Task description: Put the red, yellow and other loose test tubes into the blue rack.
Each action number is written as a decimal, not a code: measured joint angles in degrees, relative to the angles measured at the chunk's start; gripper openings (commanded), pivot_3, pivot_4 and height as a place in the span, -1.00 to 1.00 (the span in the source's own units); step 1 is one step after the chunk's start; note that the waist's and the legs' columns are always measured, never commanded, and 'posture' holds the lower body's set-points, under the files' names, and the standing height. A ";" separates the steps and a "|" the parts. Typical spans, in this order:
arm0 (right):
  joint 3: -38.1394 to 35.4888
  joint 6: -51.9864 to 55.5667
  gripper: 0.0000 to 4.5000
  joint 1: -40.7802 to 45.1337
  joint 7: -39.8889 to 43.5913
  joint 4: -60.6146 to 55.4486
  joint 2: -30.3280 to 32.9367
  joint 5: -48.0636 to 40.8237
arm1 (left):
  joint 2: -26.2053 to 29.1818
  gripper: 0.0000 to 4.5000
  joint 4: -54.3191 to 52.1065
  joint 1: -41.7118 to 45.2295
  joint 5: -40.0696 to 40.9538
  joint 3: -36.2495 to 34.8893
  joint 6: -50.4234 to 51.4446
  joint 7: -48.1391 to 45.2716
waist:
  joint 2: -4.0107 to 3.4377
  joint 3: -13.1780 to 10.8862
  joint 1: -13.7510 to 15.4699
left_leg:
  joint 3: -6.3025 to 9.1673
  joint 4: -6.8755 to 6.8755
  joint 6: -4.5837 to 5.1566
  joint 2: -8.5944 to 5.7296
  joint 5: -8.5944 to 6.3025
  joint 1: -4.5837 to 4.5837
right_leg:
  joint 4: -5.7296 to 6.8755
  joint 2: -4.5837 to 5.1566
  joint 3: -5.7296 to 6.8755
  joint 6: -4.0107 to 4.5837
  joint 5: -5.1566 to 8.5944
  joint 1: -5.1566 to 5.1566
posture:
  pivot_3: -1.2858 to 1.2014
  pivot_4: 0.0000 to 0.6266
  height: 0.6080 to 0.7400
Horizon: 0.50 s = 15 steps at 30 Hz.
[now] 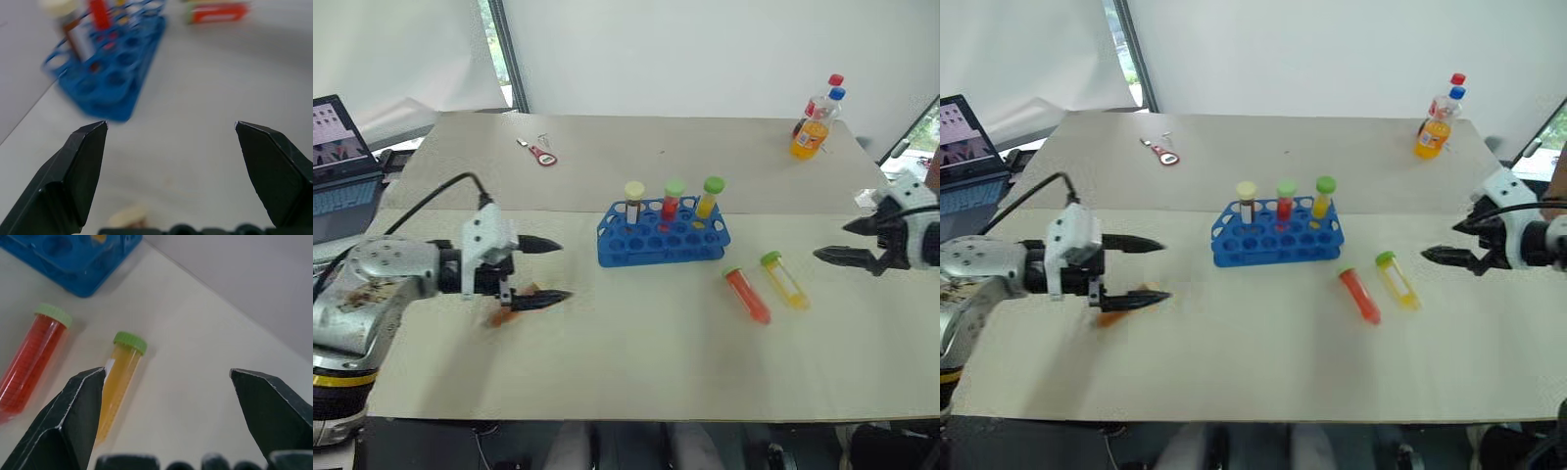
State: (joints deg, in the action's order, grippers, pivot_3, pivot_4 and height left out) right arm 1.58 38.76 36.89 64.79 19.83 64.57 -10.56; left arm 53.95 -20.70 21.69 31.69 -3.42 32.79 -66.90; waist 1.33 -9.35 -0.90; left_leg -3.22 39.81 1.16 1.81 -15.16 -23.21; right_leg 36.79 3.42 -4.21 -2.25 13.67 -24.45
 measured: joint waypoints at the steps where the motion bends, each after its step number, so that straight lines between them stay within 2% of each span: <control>1: 1.20 1.81 1.00 0.92 -0.11 0.00 -0.24 0.61 | -0.44 0.97 -0.73 0.65 0.15 0.76 0.06 -0.21 | 0.00 0.00 -0.05 | 0.00 0.00 0.00 0.00 0.00 -0.03 | -0.02 -0.01 0.00 0.00 0.00 -0.03 | 0.03 -0.52 1.00; 4: 6.79 10.46 1.00 7.26 -0.02 1.48 -2.57 2.62 | -3.19 0.97 -2.89 3.97 1.89 3.32 -0.07 -1.35 | 0.00 0.00 -0.32 | 0.00 0.04 0.00 0.00 0.00 -0.02 | -0.01 -0.02 -0.01 0.00 0.00 0.00 | 0.03 -0.52 1.00; 8: 12.39 16.76 1.00 14.62 0.08 7.42 -7.89 5.17 | -5.53 0.97 -3.76 6.72 2.24 5.36 -2.73 -3.72 | 0.00 -0.01 -0.21 | 0.01 0.06 0.00 -0.02 0.01 -0.01 | -0.03 -0.03 0.00 0.00 0.00 0.04 | 0.03 -0.52 1.00; 15: 20.63 17.25 1.00 20.73 3.24 16.16 -12.67 9.54 | -7.36 0.97 -5.15 7.02 1.69 7.42 -6.34 -5.11 | 0.00 -0.01 0.31 | 0.06 0.05 0.00 -0.06 0.00 -0.12 | -0.11 0.00 0.05 -0.01 -0.01 0.01 | 0.03 -0.52 1.00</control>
State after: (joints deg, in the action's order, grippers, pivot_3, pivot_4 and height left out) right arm 22.21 56.01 57.62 68.04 35.99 51.90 -1.02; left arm 46.59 -25.84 28.71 33.38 4.00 26.45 -72.02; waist 1.33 -9.36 -0.60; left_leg -3.16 39.86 1.16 1.76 -15.15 -23.33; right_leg 36.68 3.42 -4.16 -2.26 13.66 -24.44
